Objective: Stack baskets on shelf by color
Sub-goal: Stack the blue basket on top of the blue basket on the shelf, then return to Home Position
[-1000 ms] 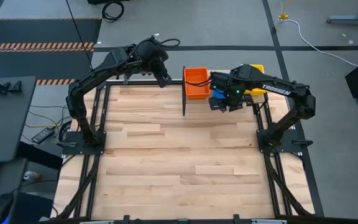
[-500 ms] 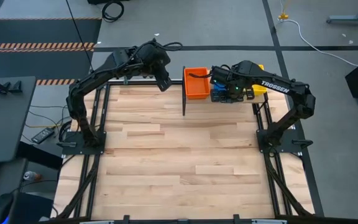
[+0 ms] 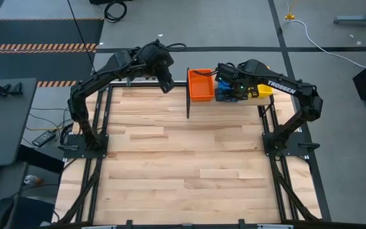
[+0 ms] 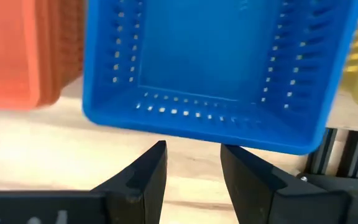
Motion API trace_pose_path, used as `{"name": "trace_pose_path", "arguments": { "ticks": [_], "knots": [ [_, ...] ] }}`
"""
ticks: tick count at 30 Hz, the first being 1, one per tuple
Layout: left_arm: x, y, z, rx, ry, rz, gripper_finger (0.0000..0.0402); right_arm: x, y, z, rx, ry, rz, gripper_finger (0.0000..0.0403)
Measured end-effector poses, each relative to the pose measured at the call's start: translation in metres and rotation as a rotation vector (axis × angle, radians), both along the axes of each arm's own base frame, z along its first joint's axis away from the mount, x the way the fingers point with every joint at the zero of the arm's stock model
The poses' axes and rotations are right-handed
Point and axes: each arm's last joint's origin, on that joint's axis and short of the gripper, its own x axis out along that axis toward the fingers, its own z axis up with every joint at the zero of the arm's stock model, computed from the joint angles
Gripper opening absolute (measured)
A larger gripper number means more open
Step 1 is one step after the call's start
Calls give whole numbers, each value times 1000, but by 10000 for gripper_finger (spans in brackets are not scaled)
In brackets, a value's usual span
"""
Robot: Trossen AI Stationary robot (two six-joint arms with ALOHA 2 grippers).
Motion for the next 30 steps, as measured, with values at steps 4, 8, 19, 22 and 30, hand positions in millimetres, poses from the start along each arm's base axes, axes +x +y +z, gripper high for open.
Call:
{"name": "trace_pose_path", "arguments": {
  "ticks": [4,8,19,22,30],
  "knots": [
    [-3,-1,-3,-15,37,-1,174,0,4,5,12,-12,117,158],
    [-3,0,-3,-36,39,-37,174,-6,14,21,-45,-54,226,158],
    [-15,-7,10,-96,-36,-120,172,-58,58,61,-261,-162,338,157],
    [-26,-13,24,-78,-110,-132,172,-78,69,62,-296,-216,316,152],
    [-49,-29,23,-92,-276,-187,172,-111,90,33,-329,-539,324,113]
  ]
}}
